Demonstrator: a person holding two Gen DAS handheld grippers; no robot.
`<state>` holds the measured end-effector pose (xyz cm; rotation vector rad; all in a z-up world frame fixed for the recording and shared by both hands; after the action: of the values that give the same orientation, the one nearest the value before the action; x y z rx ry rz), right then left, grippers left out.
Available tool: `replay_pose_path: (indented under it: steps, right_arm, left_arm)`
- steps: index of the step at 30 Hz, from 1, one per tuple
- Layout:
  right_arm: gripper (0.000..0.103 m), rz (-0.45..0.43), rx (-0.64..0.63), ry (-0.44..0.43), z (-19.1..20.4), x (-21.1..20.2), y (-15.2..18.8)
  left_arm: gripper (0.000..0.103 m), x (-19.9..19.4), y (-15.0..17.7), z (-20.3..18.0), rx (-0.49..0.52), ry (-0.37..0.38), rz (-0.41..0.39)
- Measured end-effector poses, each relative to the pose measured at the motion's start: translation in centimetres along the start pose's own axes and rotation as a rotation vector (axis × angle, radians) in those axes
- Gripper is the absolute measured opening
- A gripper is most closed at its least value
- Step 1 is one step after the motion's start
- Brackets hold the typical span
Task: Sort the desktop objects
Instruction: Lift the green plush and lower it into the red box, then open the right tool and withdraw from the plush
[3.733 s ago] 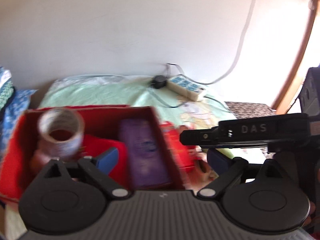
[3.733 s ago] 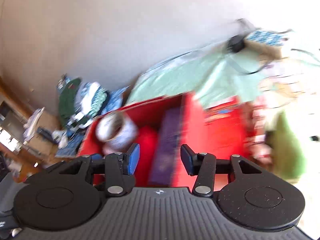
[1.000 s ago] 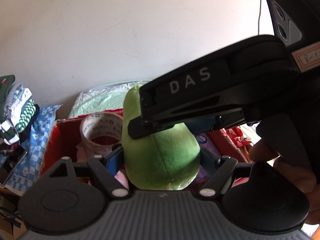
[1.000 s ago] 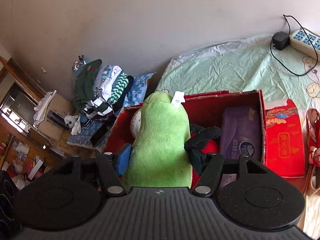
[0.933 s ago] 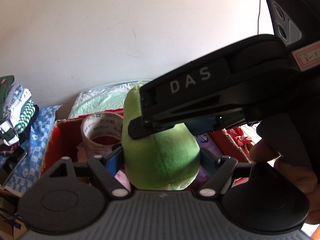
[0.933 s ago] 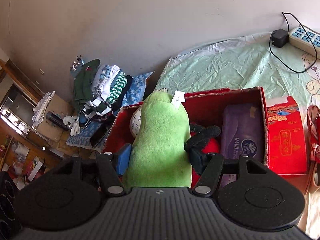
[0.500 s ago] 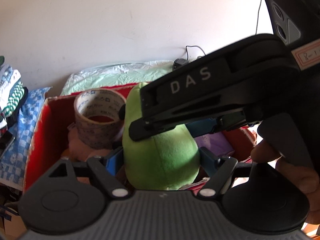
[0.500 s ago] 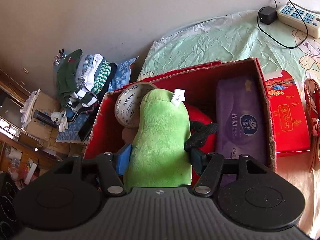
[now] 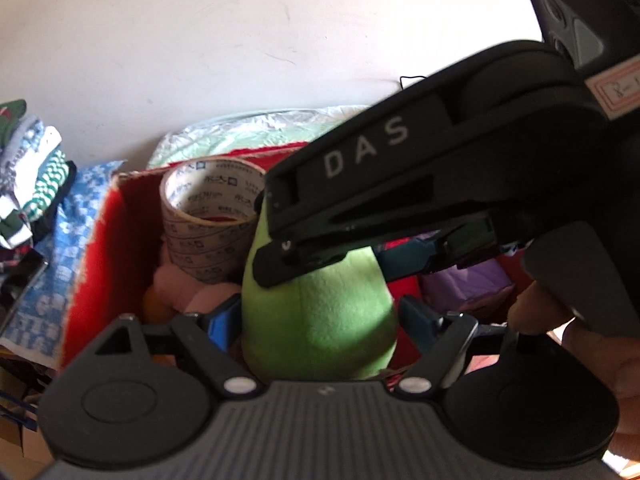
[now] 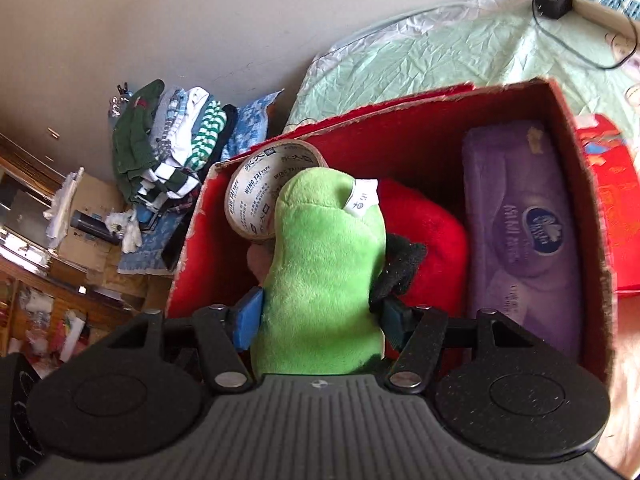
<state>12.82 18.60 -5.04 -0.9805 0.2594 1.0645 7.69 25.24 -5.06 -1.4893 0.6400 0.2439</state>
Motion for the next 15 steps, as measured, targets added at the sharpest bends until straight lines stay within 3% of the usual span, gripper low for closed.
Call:
replay_pose_path:
  steps: [7,12,15]
  right_arm:
    - [0.063,-0.039,0.011,0.053,-0.1,-1.3,0.4]
    - [0.063,-0.03,0.089,0.079,-0.6,-1.2,0.2]
    - [0.063,-0.015,0.075,0.096,-0.3,-0.5,0.1]
  left_arm:
    - [0.081,0.0,0.0,-1.4,0.037,0.003,-0.005]
    - [0.085,0.5,-0.1,-1.8,0.053,0.009,-0.009]
    - [0.089,1.0,0.2,-1.2,0.01,0.04,0.002]
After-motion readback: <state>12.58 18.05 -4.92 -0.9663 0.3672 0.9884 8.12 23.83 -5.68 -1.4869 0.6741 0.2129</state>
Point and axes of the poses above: each gripper's, at about its wrist camera, not at the fingertips, and x roughly the way its jaws point, z to its left, y to its underside, the point moved 7 cm from there along x, roughly the way its jaws point, and after that the axes turned 11 degrees about -z, right-handed, at the moved point
